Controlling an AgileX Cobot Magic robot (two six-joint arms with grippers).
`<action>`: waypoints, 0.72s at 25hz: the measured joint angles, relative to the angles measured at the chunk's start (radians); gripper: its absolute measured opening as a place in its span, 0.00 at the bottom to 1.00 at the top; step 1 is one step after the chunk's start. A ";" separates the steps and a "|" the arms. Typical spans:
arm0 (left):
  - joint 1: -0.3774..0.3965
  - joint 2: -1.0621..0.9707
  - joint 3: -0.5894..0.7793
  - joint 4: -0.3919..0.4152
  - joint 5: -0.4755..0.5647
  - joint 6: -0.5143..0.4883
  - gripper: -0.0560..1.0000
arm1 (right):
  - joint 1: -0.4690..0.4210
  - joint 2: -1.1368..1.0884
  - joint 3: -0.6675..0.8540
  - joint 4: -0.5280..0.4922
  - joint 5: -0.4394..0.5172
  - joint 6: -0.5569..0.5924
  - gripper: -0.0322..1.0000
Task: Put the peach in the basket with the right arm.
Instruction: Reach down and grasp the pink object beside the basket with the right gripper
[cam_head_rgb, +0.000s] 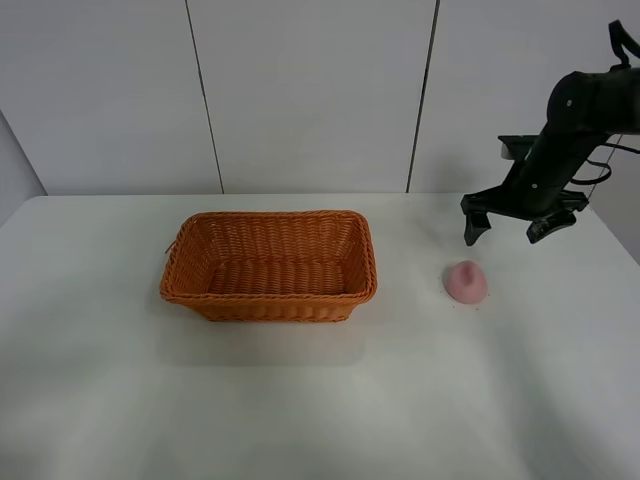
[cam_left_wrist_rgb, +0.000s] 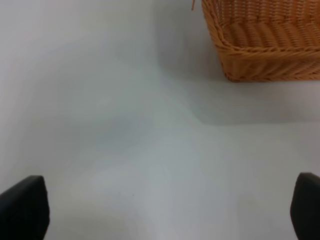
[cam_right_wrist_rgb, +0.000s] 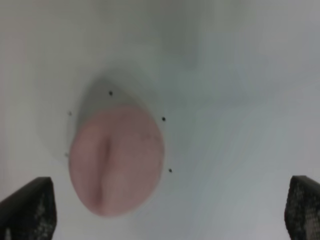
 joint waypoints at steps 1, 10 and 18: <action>0.000 0.000 0.000 0.000 0.000 0.000 0.99 | 0.011 0.005 -0.003 0.000 -0.001 0.000 0.71; 0.000 0.000 0.000 0.000 0.000 0.000 0.99 | 0.048 0.083 -0.009 0.007 -0.009 0.000 0.71; 0.000 0.000 0.000 0.000 0.000 0.000 0.99 | 0.048 0.206 -0.009 0.025 -0.050 0.000 0.71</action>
